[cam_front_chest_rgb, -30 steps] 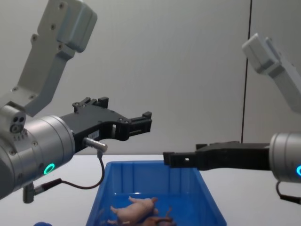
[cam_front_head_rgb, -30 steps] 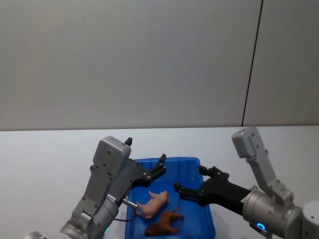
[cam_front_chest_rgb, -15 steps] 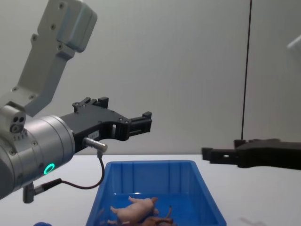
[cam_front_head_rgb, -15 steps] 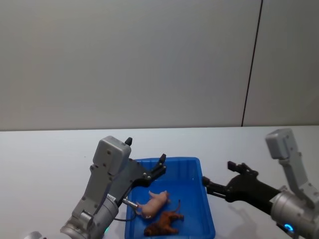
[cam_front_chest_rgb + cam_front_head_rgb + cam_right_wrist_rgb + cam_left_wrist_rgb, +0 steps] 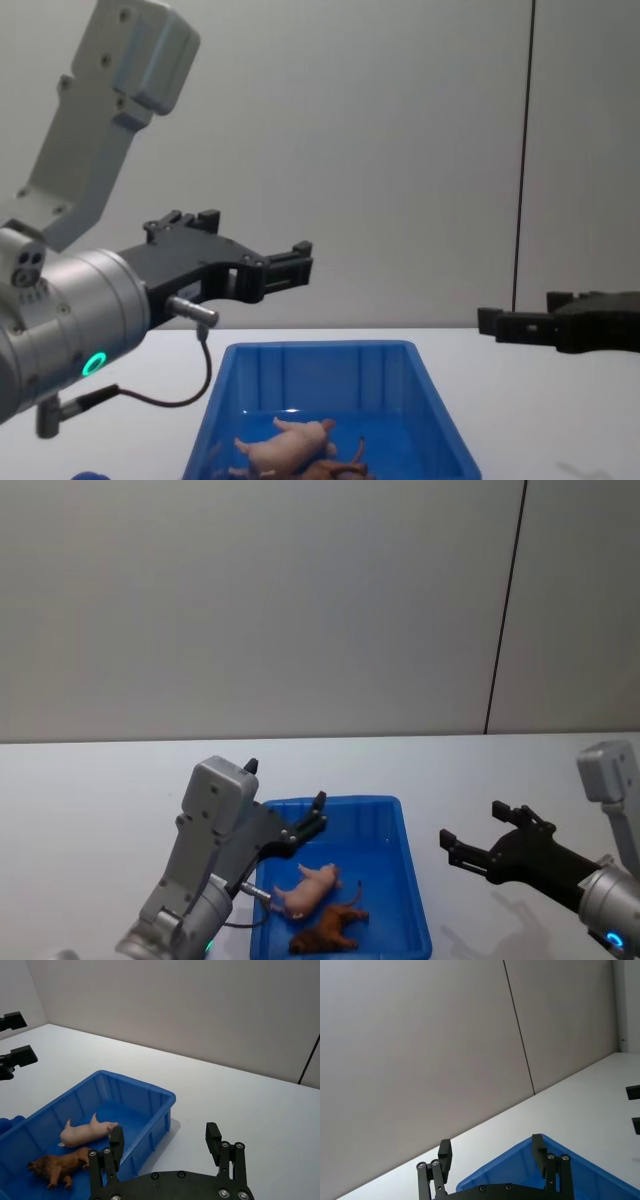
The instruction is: Pick up the two dolls from the table and place them into the box.
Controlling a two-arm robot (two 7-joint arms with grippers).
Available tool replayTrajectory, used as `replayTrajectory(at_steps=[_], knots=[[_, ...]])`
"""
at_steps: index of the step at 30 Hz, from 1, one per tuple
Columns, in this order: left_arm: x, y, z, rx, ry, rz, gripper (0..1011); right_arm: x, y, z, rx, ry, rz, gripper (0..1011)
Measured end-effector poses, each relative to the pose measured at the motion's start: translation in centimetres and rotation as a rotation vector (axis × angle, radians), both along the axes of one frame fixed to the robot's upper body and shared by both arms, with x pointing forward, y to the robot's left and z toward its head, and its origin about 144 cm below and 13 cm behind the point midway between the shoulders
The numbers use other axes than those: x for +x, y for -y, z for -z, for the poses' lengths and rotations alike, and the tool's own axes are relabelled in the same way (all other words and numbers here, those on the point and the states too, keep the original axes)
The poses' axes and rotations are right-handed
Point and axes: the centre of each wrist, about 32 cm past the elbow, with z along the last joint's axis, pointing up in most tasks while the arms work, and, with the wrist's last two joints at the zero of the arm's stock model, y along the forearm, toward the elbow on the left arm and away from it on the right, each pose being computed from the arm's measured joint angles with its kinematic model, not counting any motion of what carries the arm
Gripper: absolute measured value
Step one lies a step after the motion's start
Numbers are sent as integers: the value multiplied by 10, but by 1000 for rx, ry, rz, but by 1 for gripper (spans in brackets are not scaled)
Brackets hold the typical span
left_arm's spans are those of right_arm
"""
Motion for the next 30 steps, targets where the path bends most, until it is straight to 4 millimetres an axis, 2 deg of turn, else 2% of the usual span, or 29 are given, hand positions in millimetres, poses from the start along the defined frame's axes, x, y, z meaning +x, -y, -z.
replayTrajectory(at_steps=[15,22,30], knots=[[-31,-15,10,2,-63,-150,1003,-2,7,0,1,7,16,1001],[-48,-25,25,-5,-119,-222,1003,-3,9,0,1,8,19,1001],[-58,-35,41,-11,-178,-259,1003,-3,10,0,1,9,21,1001]])
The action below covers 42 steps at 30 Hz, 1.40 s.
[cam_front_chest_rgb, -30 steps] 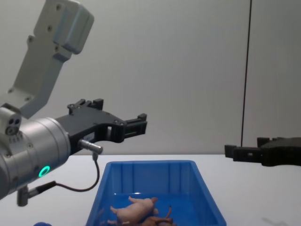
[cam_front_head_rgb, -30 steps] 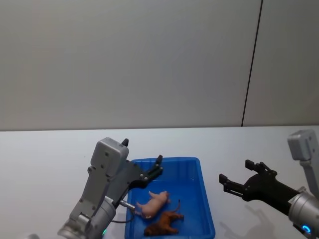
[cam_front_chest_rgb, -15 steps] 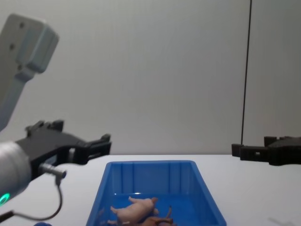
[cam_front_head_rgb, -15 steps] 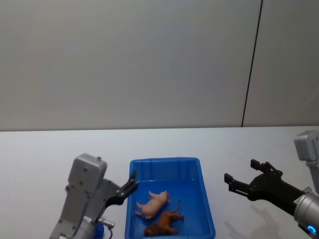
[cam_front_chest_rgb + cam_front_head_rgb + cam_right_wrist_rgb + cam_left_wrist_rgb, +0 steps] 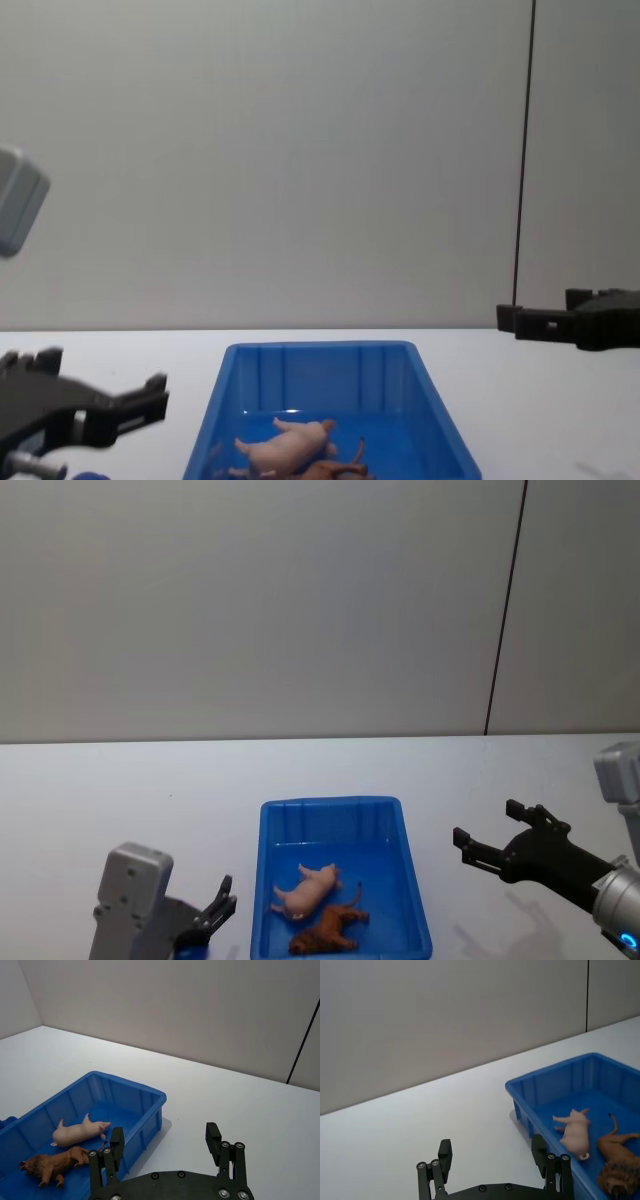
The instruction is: Pick up the two dolls from the table and place them into the box.
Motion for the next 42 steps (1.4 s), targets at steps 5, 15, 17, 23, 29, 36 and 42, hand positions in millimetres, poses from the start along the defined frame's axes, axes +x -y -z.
replayTrajectory(at_steps=[5,15,17,23,29,36,42], knots=[[-4,-5,11,-6,-39,-5,1003,0,0,0,0,0,1,1001],[-5,-13,28,-8,-102,14,1003,0,1,0,0,1,1,1001],[-5,-14,31,-9,-112,16,1003,0,1,0,0,1,2,1001],[-3,-18,42,-16,-144,36,1003,0,1,0,0,1,2,1001],[-1,-20,48,-19,-162,46,922,0,1,0,0,1,2,1001],[2,-21,52,-19,-177,51,732,0,1,0,0,0,1,1001],[6,-23,51,-12,-171,50,556,0,1,0,0,0,1,1001]])
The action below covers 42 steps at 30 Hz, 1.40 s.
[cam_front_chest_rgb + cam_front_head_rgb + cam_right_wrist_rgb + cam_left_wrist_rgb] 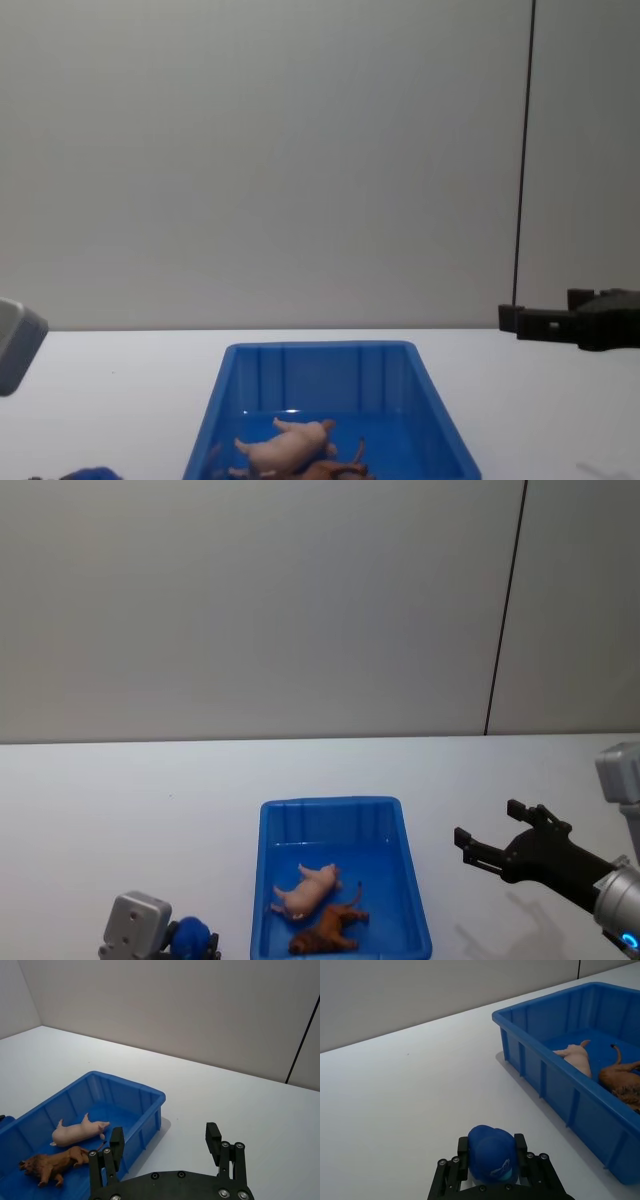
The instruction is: Pick up the two dolls from the table and place them into the box.
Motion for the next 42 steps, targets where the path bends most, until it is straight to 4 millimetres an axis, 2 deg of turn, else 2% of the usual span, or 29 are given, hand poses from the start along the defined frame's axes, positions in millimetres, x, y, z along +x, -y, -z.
replayTrajectory(at_steps=[13,24,27,29,34,35,37,38,42], knots=[[15,-1,-23,21,104,20,458,0,0,0,0,0,0,1001],[35,18,-52,13,221,116,392,0,0,0,0,0,0,1001],[40,26,-58,4,243,151,466,0,0,0,0,0,0,1001],[43,32,-61,-3,256,181,556,0,0,0,0,0,0,1001],[50,44,-66,-23,276,241,699,0,0,0,0,0,0,1001],[51,46,-67,-27,279,250,758,0,0,0,0,0,0,1001],[53,51,-69,-40,290,276,771,0,0,0,0,0,0,1001],[55,54,-70,-48,297,292,835,0,0,0,0,0,0,1001],[57,59,-72,-67,319,331,945,0,0,0,0,0,0,1001]])
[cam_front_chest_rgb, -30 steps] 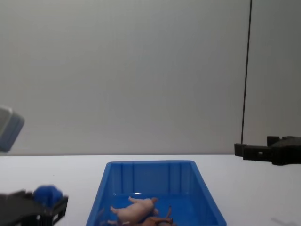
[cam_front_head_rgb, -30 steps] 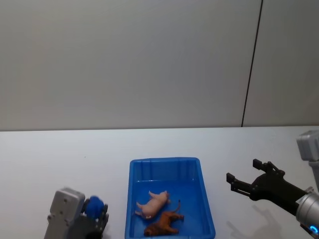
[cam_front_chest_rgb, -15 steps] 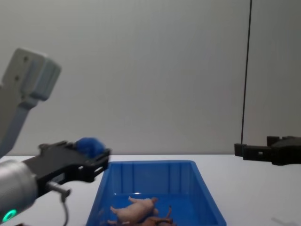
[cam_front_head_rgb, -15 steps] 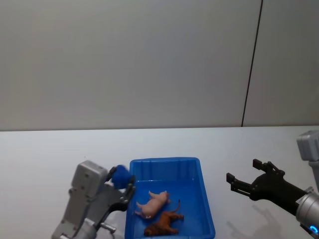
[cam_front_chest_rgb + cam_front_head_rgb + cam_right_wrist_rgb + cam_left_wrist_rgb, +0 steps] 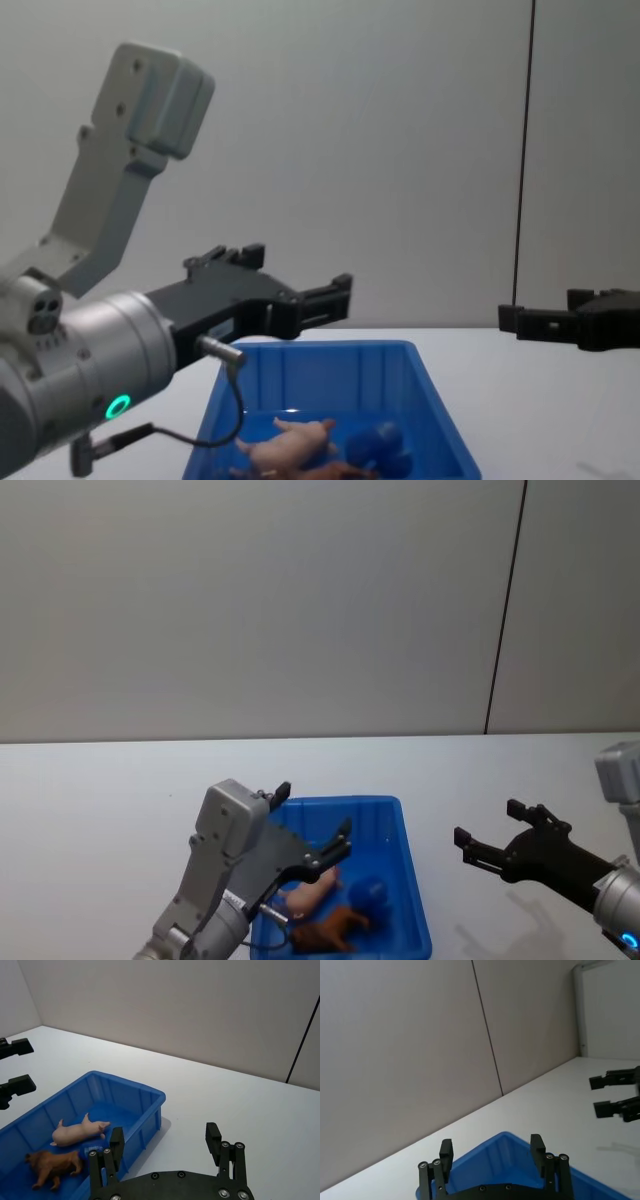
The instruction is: Pick up the two dolls from the table and place them into the box.
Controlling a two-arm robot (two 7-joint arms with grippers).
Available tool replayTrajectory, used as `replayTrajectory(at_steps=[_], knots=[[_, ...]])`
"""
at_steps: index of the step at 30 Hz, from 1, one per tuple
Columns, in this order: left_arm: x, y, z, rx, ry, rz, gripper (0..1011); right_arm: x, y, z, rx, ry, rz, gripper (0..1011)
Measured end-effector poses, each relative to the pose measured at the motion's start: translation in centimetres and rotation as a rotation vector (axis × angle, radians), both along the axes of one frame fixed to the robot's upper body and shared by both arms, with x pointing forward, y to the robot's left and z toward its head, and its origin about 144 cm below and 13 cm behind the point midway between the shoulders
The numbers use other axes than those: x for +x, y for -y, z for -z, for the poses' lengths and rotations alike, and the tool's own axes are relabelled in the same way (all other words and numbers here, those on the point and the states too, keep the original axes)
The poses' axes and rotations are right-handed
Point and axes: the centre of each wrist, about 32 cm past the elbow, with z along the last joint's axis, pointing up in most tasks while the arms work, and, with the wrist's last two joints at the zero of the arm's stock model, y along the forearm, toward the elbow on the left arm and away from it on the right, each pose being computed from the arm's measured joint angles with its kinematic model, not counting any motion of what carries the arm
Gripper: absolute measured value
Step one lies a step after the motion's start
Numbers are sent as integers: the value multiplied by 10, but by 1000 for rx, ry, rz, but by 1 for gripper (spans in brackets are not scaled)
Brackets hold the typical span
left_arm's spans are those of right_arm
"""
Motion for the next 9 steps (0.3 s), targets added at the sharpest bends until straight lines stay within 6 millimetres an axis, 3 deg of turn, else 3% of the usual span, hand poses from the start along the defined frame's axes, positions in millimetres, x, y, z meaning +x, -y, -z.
replayTrajectory(at_steps=[3,9], knots=[[1,1,-1,-9,12,18,1002,0,0,0,0,0,0,1001],[1,3,-4,-30,38,55,1001,0,0,0,0,0,0,1001]])
